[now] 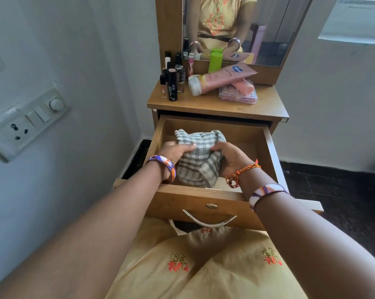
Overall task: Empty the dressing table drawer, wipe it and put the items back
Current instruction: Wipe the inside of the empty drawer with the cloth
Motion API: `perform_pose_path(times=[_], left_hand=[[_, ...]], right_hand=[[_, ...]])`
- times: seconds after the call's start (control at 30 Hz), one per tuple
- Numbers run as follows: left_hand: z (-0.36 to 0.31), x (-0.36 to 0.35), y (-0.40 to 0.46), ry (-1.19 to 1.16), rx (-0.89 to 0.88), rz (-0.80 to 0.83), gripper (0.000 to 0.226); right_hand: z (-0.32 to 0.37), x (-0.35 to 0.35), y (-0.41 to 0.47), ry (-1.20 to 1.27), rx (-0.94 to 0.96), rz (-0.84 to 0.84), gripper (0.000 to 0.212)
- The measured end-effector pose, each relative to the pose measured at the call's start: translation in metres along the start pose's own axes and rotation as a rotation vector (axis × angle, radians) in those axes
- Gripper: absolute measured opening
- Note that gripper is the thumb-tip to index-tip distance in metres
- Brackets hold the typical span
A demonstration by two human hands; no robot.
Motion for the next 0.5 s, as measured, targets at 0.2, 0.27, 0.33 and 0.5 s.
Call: perform_pose_path(times=[0.2,0.27,0.33,0.5], left_hand=[[0.001,0.004,-0.005,0.101,0.028,-0.083,0.054],[0.004,0.006,-0.003,0.122,0.052,-0.104,0.069],[0.006,0.009,-0.001,0.146,0.072,-0.121,0.074],[-0.002,0.009,-0.005,0.225,-0.049,-0.075,0.095]], right_hand=[[0.003,0.009,0.006,-0.229,0.109,-0.29,0.022],[0.004,0.011,0.008,-0.223,0.125,-0.321,0.023],[0.003,0.009,0.008,-0.236,0.137,-0.296,0.03],[0.005,0.008,0.009,-0.162,0.248,-0.192,0.076]])
Point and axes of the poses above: each hand's wrist, its own y-axis towards the middle knuckle, its own x-axis out of the back of the hand, z = x × y, the point moved 3 cm from there along y, towards the middle knuckle, and after that the axes turned 13 degrees about y, right-handed, at the moved point
